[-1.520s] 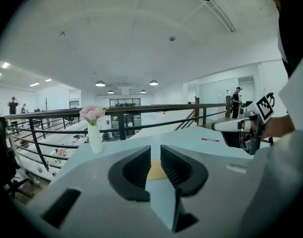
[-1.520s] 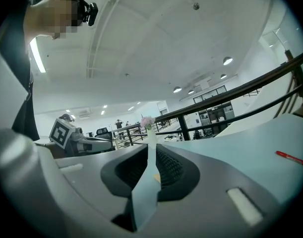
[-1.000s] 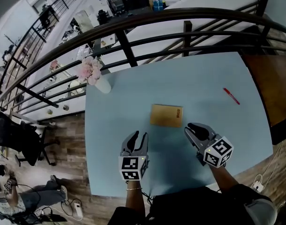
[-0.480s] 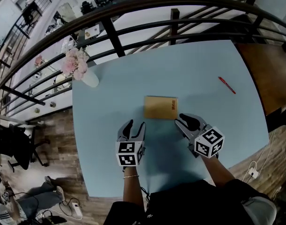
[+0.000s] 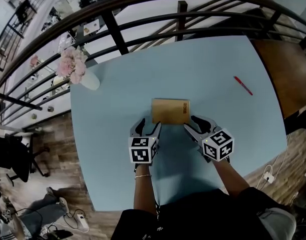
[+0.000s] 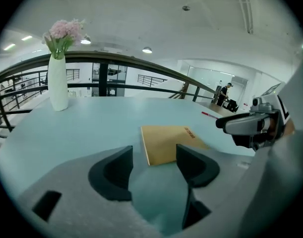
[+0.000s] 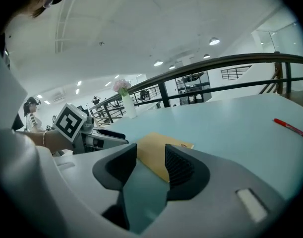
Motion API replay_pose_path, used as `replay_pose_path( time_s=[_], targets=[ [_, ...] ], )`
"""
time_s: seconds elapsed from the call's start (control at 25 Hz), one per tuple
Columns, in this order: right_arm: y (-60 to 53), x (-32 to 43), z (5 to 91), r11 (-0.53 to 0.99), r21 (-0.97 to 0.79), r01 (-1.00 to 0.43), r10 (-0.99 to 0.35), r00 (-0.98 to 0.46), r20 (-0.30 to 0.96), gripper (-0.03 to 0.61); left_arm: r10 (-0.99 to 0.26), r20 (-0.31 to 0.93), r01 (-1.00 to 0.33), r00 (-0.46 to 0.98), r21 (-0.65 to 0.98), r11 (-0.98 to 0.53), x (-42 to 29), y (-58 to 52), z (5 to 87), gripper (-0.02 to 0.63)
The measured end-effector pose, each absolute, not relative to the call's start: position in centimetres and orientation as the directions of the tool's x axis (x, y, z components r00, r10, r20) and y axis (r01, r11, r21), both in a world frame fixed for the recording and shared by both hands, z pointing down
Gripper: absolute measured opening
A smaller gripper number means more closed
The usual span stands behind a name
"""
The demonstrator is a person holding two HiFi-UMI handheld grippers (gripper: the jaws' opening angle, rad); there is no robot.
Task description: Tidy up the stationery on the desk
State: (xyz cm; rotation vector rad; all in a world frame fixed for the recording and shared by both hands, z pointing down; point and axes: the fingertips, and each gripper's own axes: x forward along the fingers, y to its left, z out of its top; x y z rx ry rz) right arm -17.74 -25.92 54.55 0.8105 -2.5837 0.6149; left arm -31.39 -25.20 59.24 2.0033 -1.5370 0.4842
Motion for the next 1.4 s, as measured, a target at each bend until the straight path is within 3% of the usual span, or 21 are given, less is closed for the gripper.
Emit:
replay_pose_path(
  time_s=[0.36,0.8,1.4],
  targets=[
    [-26.4,-17.4,58.4,0.736,-0.269,-0.622,-0.398,-0.718,0.571,0.230,-0.683,0.674,-0.959,0.284,0.212,-0.189,-30.0,-25.7,62.2,0.293],
    [-26.1,-17.3,61.9,0.739,-0.261,-0.621,-0.321,-0.665,0.675,0.241,-0.659,0.698,-0.959,0.282,0.181,-0.218,-29.1,-26.0,62.8,0.299],
    [-26.0,-17.4,62.2,0.690,-0.341,-0.639,-0.290,-0.675,0.678,0.243,-0.642,0.689,-0.941,0.337,0.223,-0.255,-27.8,-26.0,62.5,0.299]
  ],
)
